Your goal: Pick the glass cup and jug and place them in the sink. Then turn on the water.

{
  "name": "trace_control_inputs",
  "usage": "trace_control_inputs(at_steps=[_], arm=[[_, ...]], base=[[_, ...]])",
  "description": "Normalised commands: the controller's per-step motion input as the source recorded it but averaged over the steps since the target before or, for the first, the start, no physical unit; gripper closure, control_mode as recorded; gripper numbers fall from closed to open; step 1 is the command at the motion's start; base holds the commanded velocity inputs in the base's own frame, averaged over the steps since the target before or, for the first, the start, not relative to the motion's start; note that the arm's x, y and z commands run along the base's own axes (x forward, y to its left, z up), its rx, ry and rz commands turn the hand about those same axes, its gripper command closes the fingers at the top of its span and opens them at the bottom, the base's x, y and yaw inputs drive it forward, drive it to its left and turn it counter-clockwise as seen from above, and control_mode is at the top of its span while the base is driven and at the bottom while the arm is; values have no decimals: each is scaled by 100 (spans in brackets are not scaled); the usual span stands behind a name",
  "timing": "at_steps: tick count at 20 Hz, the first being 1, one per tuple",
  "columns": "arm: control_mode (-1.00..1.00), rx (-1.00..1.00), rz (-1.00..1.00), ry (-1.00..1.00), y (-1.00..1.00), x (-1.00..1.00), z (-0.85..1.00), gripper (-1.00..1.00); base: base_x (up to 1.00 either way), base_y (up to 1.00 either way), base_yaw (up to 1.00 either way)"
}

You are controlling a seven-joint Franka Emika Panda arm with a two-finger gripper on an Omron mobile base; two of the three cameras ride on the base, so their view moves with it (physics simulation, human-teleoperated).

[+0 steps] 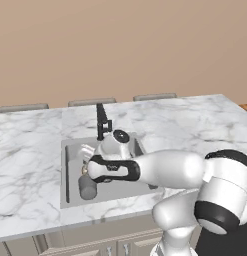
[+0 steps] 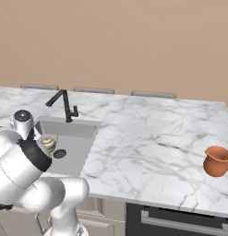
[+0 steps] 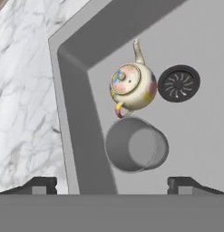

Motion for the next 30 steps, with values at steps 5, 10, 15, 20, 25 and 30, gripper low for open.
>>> trace_control_inputs(at_steps=[5, 10, 15, 20, 25, 30], arm=[[-100, 6, -1, 2, -20, -3, 100, -100], [-100, 0, 6, -2, -3, -22, 100, -100], [-100, 0, 4, -1, -18, -31, 95, -100], [-100, -11, 0, -13, -62, -46, 70, -100], [-100, -18, 0, -10, -85, -50, 51, -100], [-100, -15, 0, -3, -98, -42, 31, -100]], base=[[0, 0, 0], [0, 0, 0], [0, 0, 0], [0, 0, 0], [0, 0, 0], [0, 0, 0]])
